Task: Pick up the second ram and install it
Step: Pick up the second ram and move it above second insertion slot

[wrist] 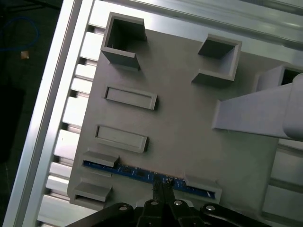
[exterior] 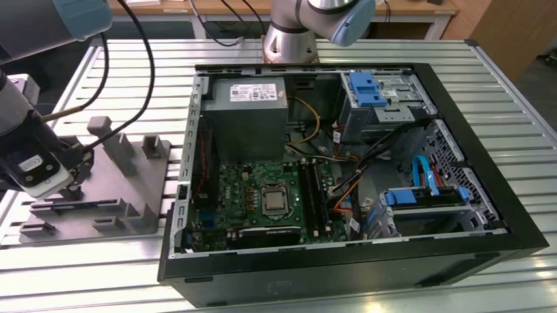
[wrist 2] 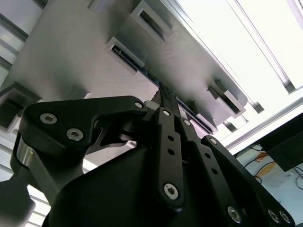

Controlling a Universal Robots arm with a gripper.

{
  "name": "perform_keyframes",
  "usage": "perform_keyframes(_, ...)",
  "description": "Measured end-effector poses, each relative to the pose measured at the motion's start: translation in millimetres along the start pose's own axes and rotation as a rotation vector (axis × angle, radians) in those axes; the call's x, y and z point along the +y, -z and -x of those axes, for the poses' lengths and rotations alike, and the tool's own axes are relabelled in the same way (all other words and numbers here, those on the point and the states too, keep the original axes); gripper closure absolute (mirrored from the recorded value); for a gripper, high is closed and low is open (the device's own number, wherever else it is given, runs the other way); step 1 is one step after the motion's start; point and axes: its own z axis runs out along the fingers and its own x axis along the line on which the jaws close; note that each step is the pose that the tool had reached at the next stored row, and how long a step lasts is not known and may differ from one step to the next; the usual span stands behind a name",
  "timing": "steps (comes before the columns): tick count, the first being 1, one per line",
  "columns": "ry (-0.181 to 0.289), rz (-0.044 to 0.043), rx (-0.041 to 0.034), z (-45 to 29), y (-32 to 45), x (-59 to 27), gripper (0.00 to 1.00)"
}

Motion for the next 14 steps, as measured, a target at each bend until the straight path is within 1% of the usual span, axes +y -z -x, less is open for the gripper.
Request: perform_keyframes(14,0.076,-0.0017,0.0017,0.0,0.0,0.0,0.90)
